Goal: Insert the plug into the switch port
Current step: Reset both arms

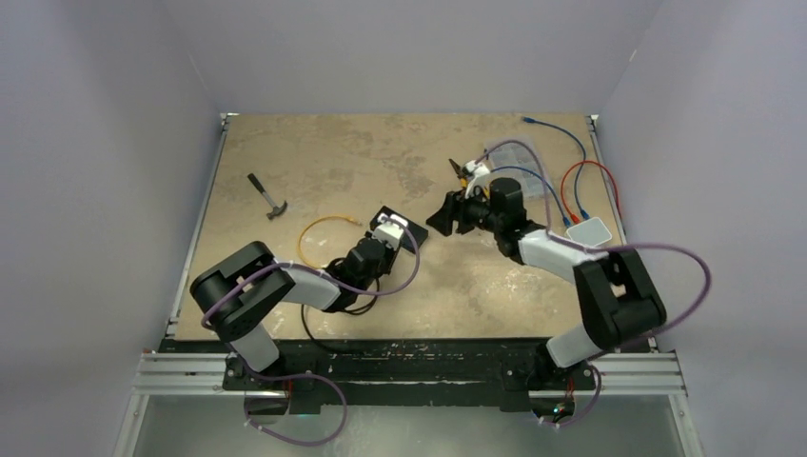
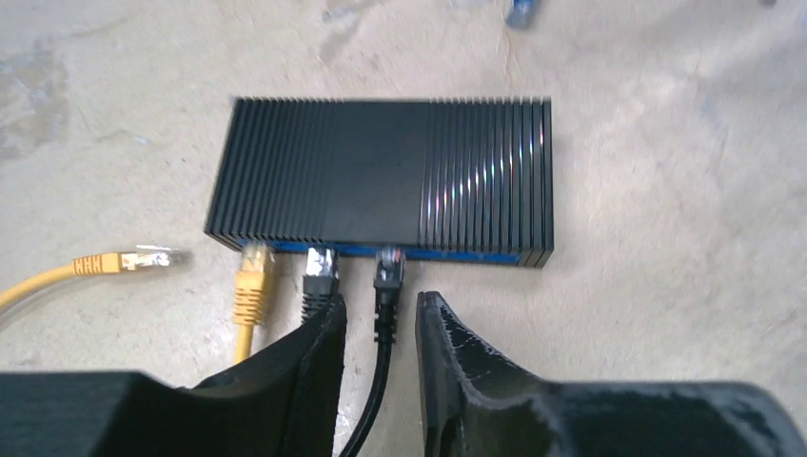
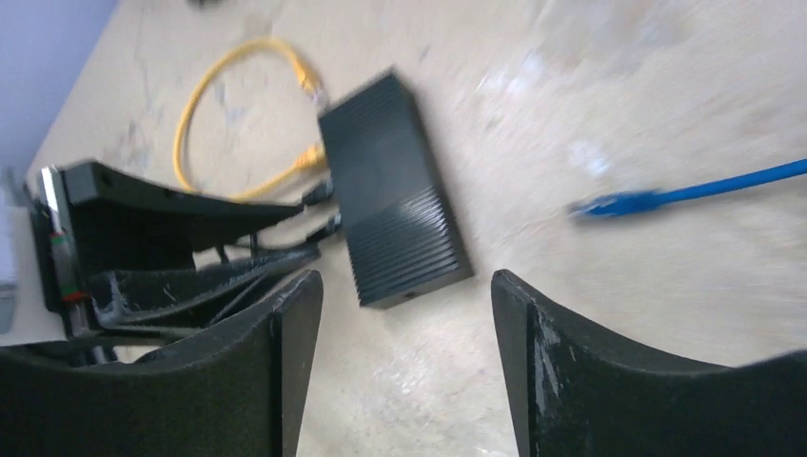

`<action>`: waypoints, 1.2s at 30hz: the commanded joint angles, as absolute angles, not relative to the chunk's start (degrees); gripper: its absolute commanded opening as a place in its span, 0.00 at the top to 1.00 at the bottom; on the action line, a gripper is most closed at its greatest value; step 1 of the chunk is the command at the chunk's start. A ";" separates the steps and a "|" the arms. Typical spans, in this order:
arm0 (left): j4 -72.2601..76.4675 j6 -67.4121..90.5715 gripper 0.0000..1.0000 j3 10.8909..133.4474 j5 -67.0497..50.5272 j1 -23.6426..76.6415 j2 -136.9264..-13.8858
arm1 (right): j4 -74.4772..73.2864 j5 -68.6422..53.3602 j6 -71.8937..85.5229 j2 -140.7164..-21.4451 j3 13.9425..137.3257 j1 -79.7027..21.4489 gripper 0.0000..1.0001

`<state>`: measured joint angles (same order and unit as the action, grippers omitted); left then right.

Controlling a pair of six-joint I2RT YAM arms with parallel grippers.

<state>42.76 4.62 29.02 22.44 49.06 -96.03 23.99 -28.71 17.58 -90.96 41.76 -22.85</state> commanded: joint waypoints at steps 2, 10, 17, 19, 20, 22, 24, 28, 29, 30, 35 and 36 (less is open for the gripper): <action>37.07 6.70 0.60 32.24 23.05 48.75 -87.45 | 15.47 -12.91 17.28 -73.85 41.67 -19.81 0.23; 6.90 16.59 0.38 35.69 25.96 48.73 -62.00 | 4.16 5.26 13.90 -48.57 42.18 -19.77 0.01; -15.86 22.64 0.11 42.54 35.90 48.85 -37.32 | -4.01 14.66 10.35 -31.49 44.64 -19.78 0.01; -19.65 21.94 0.10 45.73 35.62 48.83 -33.17 | -5.44 16.68 8.98 -27.40 45.00 -19.75 0.01; -22.37 21.84 0.09 47.08 36.51 48.80 -31.67 | -6.16 17.59 8.74 -25.82 45.12 -19.77 0.01; -26.31 21.31 0.09 49.71 37.95 48.83 -29.54 | -7.44 18.88 8.32 -22.59 45.03 -19.77 0.01; -29.13 19.33 0.08 51.40 39.06 48.78 -27.97 | -7.70 20.78 7.40 -19.23 43.88 -19.73 0.01; -31.81 15.76 0.07 50.91 42.37 48.78 -24.97 | -5.98 26.25 6.28 -12.05 39.12 -19.84 0.01; -31.83 15.30 0.07 50.14 42.97 48.83 -24.19 | -5.27 27.10 6.12 -10.27 37.90 -19.84 0.01; -31.59 14.97 0.07 49.19 43.46 48.79 -23.14 | -4.44 27.79 6.05 -8.73 36.73 -19.84 0.01; -30.94 14.24 0.07 45.73 43.52 47.97 -21.36 | -0.39 28.44 4.58 -5.72 32.90 -19.82 0.01; -31.11 14.00 0.06 45.53 43.51 47.01 -21.36 | -0.28 28.33 4.56 -5.79 32.61 -19.81 0.01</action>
<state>-29.58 16.32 47.00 42.17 48.69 -21.71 -3.86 26.13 6.59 -6.04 34.28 -19.57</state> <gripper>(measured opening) 0.929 0.984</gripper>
